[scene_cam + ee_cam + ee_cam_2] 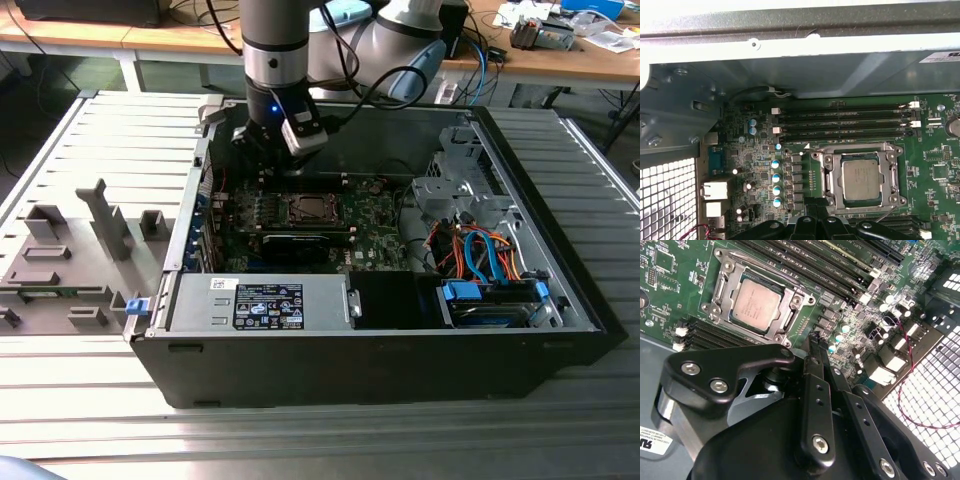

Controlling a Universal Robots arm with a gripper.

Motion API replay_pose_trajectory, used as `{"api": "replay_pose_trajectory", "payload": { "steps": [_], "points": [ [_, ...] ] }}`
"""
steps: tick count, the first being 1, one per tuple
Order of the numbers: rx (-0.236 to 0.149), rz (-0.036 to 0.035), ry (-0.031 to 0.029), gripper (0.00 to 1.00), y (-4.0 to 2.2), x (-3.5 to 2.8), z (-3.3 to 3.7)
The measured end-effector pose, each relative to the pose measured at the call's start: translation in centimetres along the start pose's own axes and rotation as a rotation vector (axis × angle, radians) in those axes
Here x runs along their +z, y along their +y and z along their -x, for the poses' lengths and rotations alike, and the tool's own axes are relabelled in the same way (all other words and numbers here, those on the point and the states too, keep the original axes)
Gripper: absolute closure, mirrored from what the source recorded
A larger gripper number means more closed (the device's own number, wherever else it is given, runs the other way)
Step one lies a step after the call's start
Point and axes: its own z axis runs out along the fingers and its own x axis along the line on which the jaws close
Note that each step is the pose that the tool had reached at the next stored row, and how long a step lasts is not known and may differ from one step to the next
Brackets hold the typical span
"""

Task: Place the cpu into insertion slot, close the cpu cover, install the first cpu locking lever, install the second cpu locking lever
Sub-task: 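Install the first cpu locking lever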

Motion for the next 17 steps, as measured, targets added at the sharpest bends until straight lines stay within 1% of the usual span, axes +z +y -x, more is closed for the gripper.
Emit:
{"api": "replay_pose_trajectory", "payload": {
  "steps": [6, 10, 17],
  "points": [
    [0.000, 0.0002, -0.0006, 0.89, 0.12, -0.06, -0.21],
    [0.000, 0.0001, -0.0006, 0.89, 0.89, -0.10, -0.69],
    [0.000, 0.0001, -0.0007, 0.89, 1.57, -0.09, -1.42]
  ]
}}
